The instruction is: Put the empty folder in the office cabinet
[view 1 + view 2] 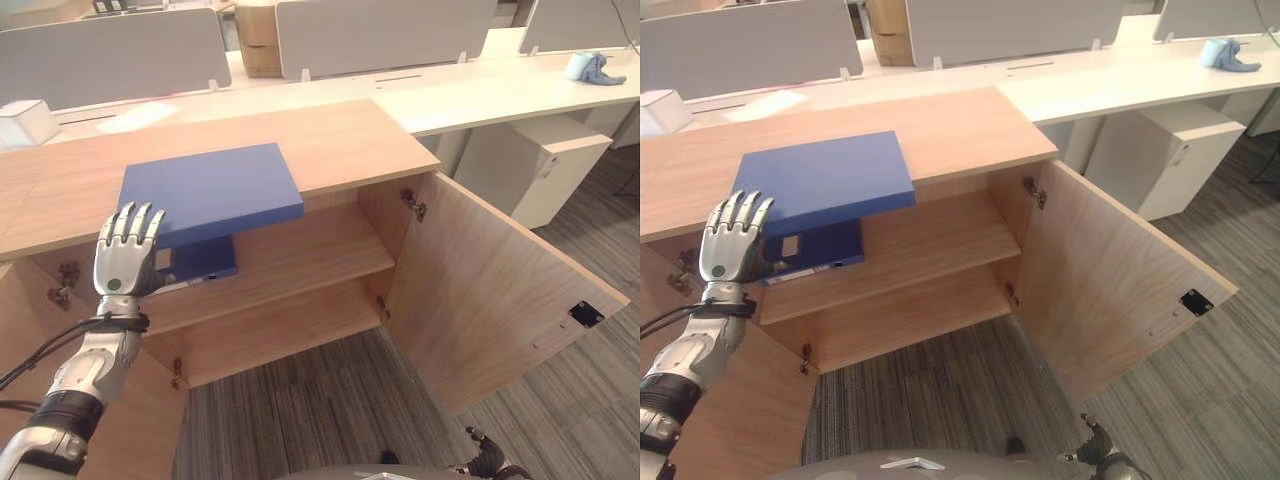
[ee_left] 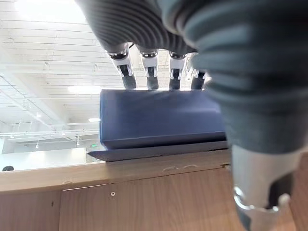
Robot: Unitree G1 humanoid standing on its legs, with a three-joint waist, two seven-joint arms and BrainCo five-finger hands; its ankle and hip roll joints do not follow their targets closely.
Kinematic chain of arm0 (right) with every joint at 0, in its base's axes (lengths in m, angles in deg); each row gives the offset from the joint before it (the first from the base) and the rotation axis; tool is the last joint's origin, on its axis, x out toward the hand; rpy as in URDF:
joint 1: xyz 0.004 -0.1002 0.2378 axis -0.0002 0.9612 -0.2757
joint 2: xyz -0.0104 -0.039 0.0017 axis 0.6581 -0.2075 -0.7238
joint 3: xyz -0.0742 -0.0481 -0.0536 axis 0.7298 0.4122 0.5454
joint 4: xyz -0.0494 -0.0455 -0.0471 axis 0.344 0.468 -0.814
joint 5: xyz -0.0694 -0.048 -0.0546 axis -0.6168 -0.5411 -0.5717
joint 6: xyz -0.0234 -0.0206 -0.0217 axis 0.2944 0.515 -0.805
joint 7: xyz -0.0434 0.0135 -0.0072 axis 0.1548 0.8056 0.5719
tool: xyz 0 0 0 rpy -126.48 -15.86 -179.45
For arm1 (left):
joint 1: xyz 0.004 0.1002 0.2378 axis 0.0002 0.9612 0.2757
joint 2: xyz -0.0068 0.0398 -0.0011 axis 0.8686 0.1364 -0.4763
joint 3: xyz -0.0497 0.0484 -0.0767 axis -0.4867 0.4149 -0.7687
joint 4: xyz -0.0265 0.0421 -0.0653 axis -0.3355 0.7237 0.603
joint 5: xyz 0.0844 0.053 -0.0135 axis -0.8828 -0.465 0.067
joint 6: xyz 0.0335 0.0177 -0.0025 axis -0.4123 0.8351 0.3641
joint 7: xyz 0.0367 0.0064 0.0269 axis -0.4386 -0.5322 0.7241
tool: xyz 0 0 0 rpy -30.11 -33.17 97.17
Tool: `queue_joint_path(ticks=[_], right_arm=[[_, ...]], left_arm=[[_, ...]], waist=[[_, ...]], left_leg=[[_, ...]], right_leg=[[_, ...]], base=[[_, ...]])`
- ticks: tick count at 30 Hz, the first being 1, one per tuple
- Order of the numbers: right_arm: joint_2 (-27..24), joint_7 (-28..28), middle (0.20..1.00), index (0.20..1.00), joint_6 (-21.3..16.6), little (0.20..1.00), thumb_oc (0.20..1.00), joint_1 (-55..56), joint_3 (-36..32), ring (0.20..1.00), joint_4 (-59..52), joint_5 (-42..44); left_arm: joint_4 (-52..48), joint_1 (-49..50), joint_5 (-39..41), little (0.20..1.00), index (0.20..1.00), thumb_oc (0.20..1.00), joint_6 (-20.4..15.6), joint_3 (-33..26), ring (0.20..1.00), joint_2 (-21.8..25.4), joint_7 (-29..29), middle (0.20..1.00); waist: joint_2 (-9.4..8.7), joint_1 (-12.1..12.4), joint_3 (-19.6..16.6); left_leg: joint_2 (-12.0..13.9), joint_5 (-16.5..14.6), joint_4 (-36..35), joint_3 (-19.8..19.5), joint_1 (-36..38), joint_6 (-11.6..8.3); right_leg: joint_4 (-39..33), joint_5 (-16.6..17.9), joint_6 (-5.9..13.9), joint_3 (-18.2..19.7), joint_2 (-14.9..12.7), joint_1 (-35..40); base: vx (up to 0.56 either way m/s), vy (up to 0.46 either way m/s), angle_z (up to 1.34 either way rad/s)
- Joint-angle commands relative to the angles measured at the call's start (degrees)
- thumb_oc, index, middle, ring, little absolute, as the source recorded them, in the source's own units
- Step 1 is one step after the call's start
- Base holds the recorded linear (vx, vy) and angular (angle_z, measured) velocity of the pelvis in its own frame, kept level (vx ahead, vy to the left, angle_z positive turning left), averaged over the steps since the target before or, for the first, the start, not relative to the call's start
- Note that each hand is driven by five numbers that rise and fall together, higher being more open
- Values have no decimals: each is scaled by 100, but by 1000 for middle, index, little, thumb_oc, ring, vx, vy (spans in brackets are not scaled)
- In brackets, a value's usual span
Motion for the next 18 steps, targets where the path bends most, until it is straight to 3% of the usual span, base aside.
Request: queue_joint_path(ticks=[1,13,18], right_arm=[[-87,121,1000,1000,-196,1000,1000,-238,155,1000,-254,51],[-233,155,1000,1000,-268,1000,1000,-98,108,1000,-573,101],[-267,173,1000,1000,-266,1000,1000,-70,57,1000,-623,102]], left_arm=[[642,-855,-103,1000,1000,1000,204,174,1000,434,276,1000],[1794,-1465,122,1000,1000,1000,371,650,1000,703,264,1000],[1582,-1526,89,1000,1000,1000,437,666,1000,815,162,1000]], waist=[[-90,-77,-23],[-227,-244,-29],[-237,-240,-21]], left_leg=[[-219,-740,12,-161,279,81],[-254,-787,12,87,305,113],[-259,-798,12,99,306,122]], right_leg=[[72,139,390,-5,-386,20],[93,271,460,211,-341,-159],[95,281,467,226,-344,-172]], base=[[33,24,-5],[13,20,-10],[2,8,-10]])
